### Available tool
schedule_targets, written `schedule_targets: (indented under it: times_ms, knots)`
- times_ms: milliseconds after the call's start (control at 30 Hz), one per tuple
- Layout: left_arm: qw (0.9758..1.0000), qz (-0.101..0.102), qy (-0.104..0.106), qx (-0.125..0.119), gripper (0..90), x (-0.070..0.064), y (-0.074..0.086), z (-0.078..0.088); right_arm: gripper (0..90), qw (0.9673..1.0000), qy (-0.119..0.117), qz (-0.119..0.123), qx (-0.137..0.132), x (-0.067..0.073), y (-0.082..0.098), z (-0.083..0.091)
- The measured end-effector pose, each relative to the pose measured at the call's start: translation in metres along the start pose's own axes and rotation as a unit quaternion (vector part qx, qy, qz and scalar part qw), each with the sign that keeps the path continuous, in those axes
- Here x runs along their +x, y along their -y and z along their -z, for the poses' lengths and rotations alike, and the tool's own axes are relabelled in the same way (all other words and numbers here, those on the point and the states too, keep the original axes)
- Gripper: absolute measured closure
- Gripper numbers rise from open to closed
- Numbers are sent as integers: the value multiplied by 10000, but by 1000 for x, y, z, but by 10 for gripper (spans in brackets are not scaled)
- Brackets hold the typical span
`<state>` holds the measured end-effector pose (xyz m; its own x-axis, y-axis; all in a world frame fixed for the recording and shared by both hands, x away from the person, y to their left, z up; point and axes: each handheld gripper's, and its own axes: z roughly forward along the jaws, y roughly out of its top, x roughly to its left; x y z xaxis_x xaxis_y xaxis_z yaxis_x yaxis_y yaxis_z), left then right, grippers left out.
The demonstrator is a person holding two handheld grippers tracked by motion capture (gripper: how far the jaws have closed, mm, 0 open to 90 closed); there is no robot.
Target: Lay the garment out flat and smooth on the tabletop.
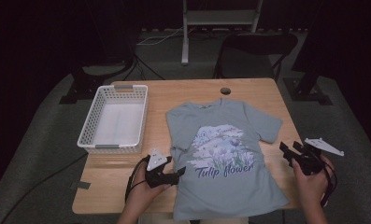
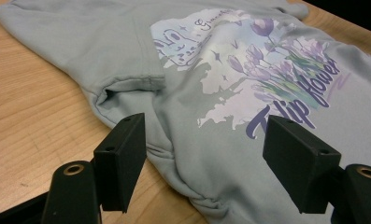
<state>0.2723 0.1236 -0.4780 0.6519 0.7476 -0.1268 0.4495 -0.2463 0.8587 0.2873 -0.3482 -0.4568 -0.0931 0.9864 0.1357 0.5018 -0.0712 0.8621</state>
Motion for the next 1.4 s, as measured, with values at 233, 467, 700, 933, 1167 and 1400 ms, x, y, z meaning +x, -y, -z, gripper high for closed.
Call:
schedule_targets:
  times_ms: [233, 467, 700, 933, 1167, 1400]
  knots:
    - [10000, 1, 9, 7, 318, -2, -4, -1, 427, 9992, 28, 251, -294, 9, 16, 17]
    - [9999, -98, 12, 21, 318, -7, -17, -9, 427, 9972, 137, 483, -560, 12, 31, 13]
    - [9999, -119, -3, 47, 318, -9, -36, -26, 428, 9988, 99, 425, -224, 8, 40, 1]
    - [9992, -177, -266, 245, 319, 4, -65, -59, 414, 9994, 35, 294, -157, 4, 38, -2]
    - [9981, 97, -534, 296, 357, 26, -98, -102, 413, 9997, -27, 173, -162, 2, 38, -1]
    - [9957, 243, -672, 586, 363, 36, -99, -143, 413, 9997, -66, 162, -157, 1, 39, -1]
